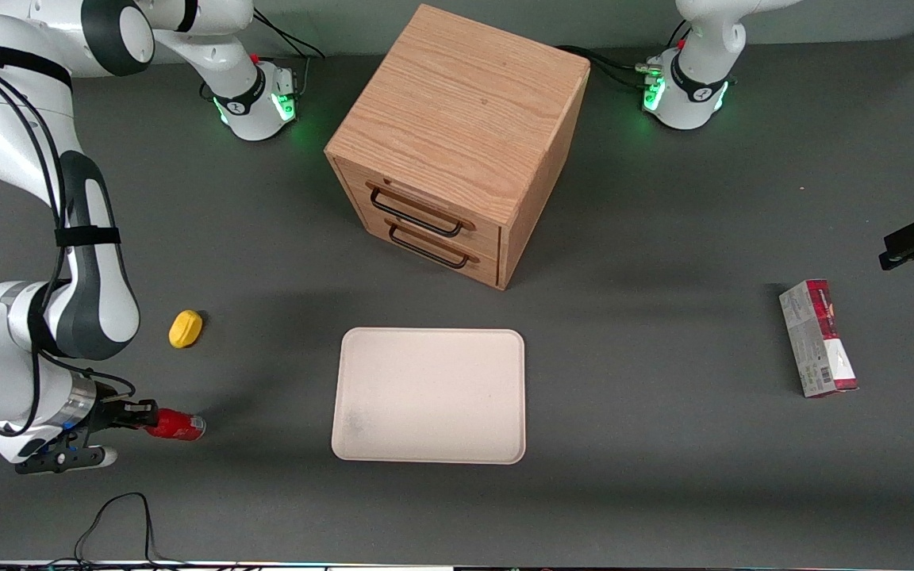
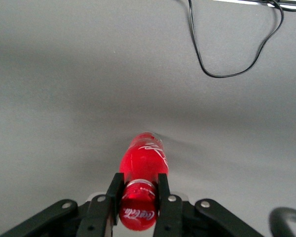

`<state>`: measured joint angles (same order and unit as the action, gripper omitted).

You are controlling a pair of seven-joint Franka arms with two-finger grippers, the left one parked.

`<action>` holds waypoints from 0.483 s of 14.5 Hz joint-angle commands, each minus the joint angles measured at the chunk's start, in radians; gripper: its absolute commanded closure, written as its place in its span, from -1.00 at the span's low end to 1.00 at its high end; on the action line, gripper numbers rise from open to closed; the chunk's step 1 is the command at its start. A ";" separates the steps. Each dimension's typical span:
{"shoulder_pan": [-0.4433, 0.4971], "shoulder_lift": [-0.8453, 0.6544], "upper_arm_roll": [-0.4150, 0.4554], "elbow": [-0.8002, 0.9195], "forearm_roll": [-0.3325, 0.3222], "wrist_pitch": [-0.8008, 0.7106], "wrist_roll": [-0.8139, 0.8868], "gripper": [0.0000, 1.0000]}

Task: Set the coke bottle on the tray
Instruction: 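Close the right gripper around the bottle's cap end, then lift the bottle and carry it over the cream tray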

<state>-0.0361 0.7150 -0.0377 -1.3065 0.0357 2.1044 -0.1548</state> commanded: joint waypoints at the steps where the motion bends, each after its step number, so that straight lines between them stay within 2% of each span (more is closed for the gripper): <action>1: -0.004 -0.043 0.013 0.022 0.046 -0.015 -0.003 1.00; 5: 0.033 -0.095 0.021 0.166 0.030 -0.226 0.124 1.00; 7: 0.067 -0.120 0.053 0.240 -0.026 -0.343 0.260 1.00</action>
<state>-0.0055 0.6278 -0.0102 -1.1412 0.0492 1.8699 -0.0228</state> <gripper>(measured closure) 0.683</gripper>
